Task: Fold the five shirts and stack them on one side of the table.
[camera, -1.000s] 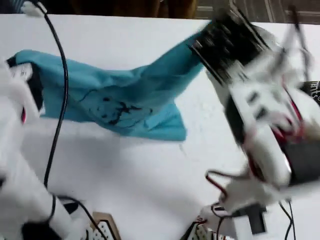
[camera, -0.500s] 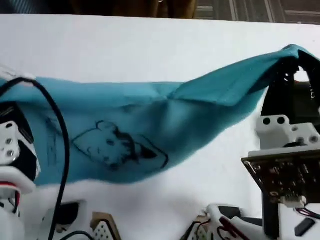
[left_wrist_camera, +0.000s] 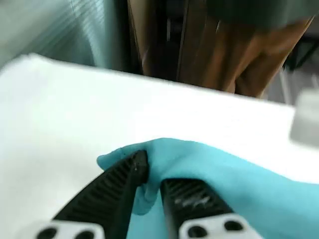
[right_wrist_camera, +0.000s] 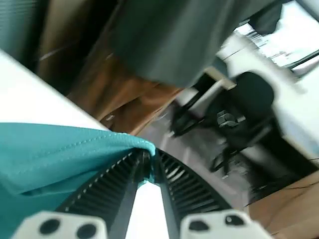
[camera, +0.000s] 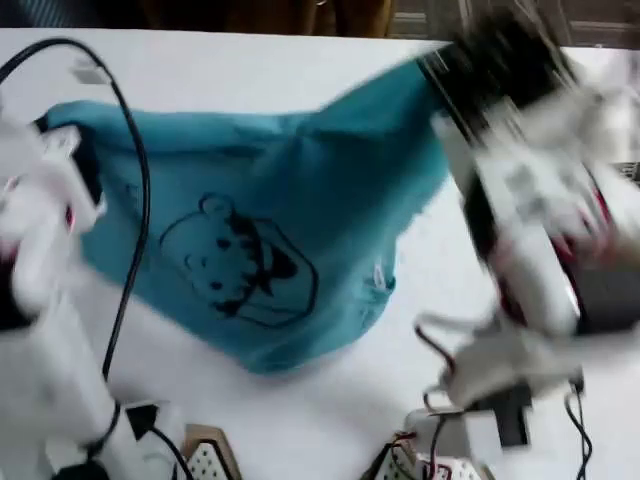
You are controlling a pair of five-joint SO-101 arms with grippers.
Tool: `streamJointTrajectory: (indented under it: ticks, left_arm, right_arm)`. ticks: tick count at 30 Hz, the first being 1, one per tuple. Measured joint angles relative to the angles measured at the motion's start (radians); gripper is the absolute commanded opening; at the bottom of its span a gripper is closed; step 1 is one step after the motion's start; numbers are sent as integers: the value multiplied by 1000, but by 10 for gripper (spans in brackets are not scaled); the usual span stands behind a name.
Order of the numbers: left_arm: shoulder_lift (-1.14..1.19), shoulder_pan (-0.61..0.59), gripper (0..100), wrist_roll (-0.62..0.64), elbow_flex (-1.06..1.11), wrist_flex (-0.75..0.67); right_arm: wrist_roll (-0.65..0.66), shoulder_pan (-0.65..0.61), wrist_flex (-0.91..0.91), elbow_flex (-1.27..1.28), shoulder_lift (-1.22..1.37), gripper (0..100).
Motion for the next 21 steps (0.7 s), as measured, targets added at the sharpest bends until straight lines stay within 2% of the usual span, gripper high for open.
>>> streamJointTrajectory:
  ticks: [4, 9, 16, 19, 21]
  left_arm:
    - [104, -15, 27, 0, 124, -180]
    - [308, -89, 27, 0, 109, -327]
    - [680, -112, 30, 0, -144, -353]
    - [855, -112, 31, 0, -298, -334]
    - [957, -107, 31, -11, -410, -270]
  right_arm:
    - [0, -15, -103, 0, 183, 17]
    - [0, -21, -258, 3, 411, 17]
    - [0, -23, -463, 5, 661, 16]
    - [0, -38, -482, 5, 698, 16]
    - [0, -61, -453, 5, 700, 16]
